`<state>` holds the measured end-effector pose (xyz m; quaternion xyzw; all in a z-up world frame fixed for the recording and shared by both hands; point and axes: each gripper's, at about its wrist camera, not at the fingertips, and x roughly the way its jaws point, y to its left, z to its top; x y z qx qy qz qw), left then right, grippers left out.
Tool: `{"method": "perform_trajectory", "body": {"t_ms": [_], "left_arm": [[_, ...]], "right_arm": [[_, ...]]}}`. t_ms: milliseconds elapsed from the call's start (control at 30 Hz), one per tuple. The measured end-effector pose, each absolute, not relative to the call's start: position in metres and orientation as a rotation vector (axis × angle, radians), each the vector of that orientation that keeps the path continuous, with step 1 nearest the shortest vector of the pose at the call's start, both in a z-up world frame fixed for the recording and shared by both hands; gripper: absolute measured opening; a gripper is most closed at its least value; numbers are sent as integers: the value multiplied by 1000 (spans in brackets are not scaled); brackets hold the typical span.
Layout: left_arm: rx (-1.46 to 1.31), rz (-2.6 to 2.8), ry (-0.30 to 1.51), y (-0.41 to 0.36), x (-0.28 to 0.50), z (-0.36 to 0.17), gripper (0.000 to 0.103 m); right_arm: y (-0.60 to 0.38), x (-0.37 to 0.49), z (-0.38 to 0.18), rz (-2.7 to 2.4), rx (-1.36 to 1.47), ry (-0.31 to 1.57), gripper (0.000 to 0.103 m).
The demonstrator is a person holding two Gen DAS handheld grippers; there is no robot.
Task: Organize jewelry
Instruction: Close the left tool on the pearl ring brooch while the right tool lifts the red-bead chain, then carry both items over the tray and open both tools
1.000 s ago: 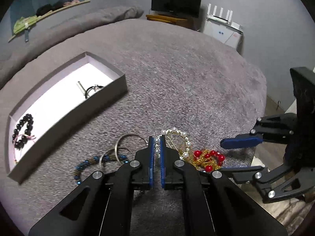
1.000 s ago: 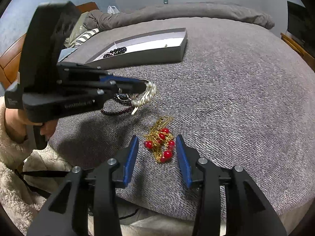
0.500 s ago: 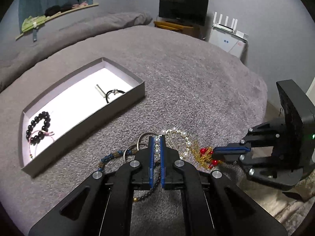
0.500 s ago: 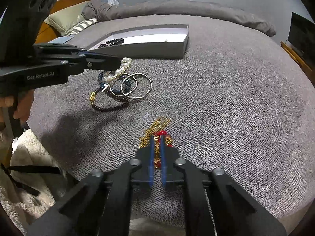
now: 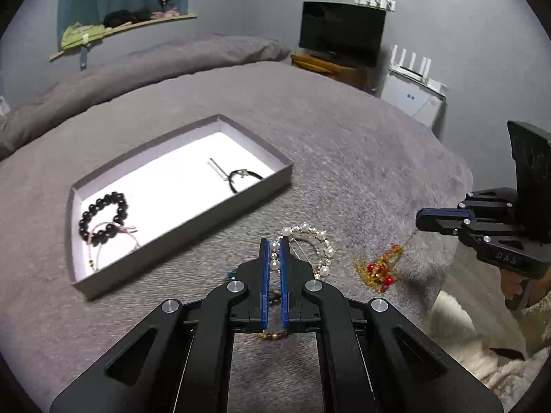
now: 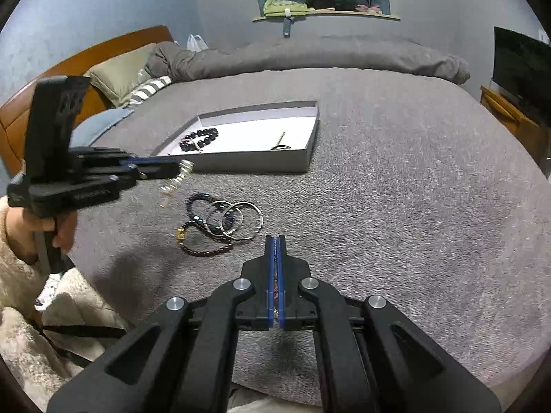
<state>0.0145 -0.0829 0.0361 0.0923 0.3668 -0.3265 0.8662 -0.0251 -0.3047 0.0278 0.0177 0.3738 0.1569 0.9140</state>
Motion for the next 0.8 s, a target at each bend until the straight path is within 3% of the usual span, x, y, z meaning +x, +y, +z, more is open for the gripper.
{"method": "perform_trajectory", "body": {"t_ms": [800], "left_arm": [[168, -645, 724, -41, 28, 77, 5]], "right_arm": [[-306, 6, 122, 339, 29, 604, 1]]}}
